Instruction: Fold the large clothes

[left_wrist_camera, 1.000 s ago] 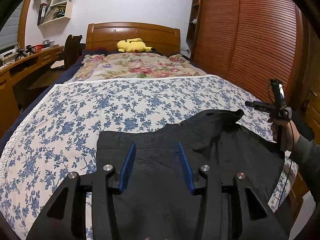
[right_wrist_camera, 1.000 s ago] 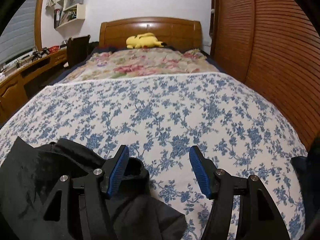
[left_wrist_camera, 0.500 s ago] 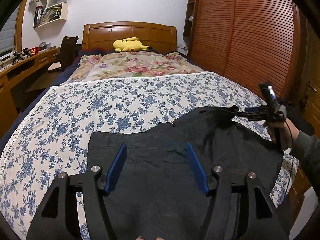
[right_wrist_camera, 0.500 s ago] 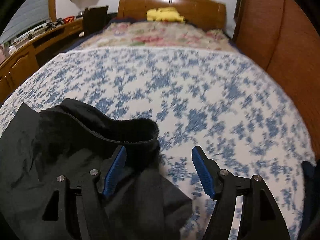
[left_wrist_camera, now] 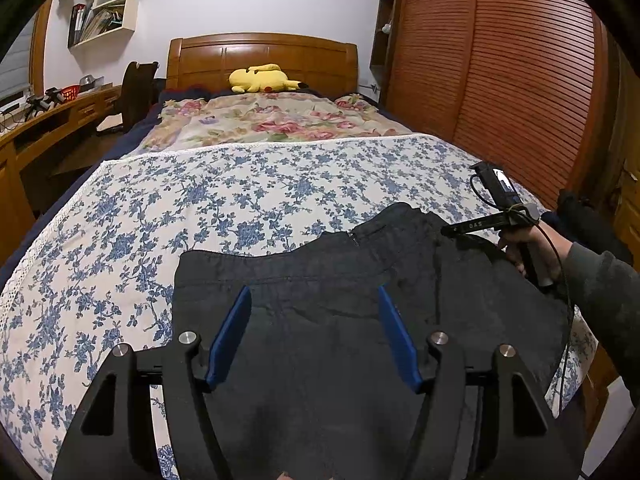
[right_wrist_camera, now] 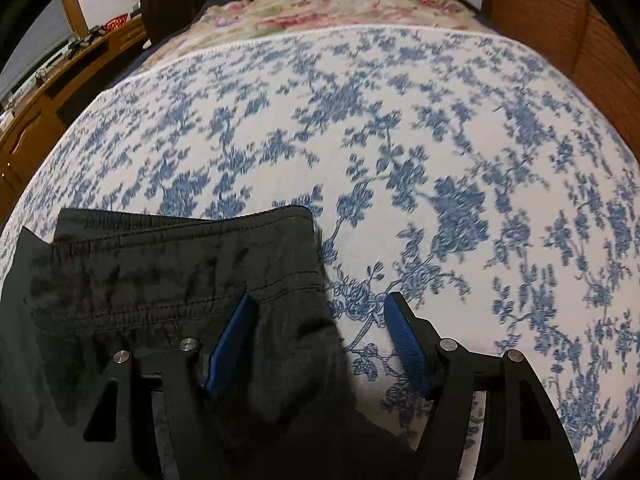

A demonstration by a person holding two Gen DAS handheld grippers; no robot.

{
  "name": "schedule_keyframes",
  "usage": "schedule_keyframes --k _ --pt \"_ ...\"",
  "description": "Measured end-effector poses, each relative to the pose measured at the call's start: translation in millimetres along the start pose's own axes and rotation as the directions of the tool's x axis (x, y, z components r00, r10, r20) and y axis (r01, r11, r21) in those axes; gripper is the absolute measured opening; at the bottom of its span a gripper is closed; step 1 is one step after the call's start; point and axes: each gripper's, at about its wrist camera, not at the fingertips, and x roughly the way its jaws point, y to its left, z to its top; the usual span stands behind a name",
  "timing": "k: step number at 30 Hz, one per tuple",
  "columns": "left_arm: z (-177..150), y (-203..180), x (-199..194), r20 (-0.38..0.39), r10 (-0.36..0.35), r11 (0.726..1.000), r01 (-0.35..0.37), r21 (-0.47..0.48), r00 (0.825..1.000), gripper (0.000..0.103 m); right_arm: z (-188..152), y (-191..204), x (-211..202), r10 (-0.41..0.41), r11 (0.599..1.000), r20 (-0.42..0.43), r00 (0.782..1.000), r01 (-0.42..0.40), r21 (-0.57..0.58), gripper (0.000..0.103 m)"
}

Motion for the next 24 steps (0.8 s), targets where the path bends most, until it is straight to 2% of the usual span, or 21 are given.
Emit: schedule_keyframes --k 1,2,3,4,5,6,9,12,15,17,20,23,24 --pt "0 0 1 -0.002 -0.001 1.0 0.001 0.0 1.0 0.066 0 -1 1 0.002 1.0 0.004 1.0 -0.002 0.001 0.069" --pt "0 0 2 -0.003 -0.002 1.0 0.002 -0.001 1.0 0.066 0 -2 1 0.02 1.0 0.012 1.0 -0.02 0.0 0.057" --pt "0 0 3 -0.004 -0.002 1.0 0.002 -0.002 1.0 0.066 1 -2 4 0.059 0.998 0.008 0.998 -0.059 -0.004 0.037" --pt "-1 0 4 -0.007 -0.002 1.0 0.002 -0.001 1.0 0.067 1 -1 4 0.076 0.997 0.005 0.997 -0.076 -0.014 0.027" --pt "-1 0 5 -0.01 -0.002 1.0 0.002 0.0 1.0 0.067 0 2 3 0.065 0.997 0.009 0.998 -0.064 -0.04 0.012" --pt "-1 -1 6 -0.014 -0.002 1.0 0.002 0.002 1.0 0.067 0 6 2 0.069 0.995 0.011 0.998 -0.068 -0.067 0.007" --pt "-2 -3 9 -0.021 -0.001 1.0 0.001 0.007 1.0 0.067 -2 10 -11 0.038 0.992 0.07 0.997 -0.029 -0.122 0.004" --pt "-3 -4 10 -0.024 0.0 1.0 0.0 0.008 1.0 0.067 4 3 -25 -0.005 0.997 0.148 0.989 0.017 -0.081 0.004" --pt "-3 -5 9 -0.023 -0.01 1.0 0.01 0.005 1.0 0.067 6 -3 -33 -0.072 0.994 0.185 0.98 0.086 -0.068 0.003" --pt "-3 -4 8 -0.02 -0.009 1.0 0.009 0.002 1.0 0.067 7 -9 -33 -0.149 0.987 0.183 0.972 0.158 -0.036 0.003" --pt "-2 -3 6 -0.016 -0.011 1.0 0.011 0.0 1.0 0.067 4 -15 -16 -0.207 0.978 0.088 0.974 0.208 -0.003 0.004" --pt "-2 -1 4 -0.011 -0.008 1.0 0.008 -0.004 1.0 0.068 2 -4 -19 -0.223 0.974 0.123 0.967 0.226 -0.009 0.004" --pt "-2 -1 4 -0.01 -0.005 1.0 0.005 -0.006 1.0 0.068 2 -1 -24 -0.219 0.975 0.141 0.966 0.221 -0.003 0.009"
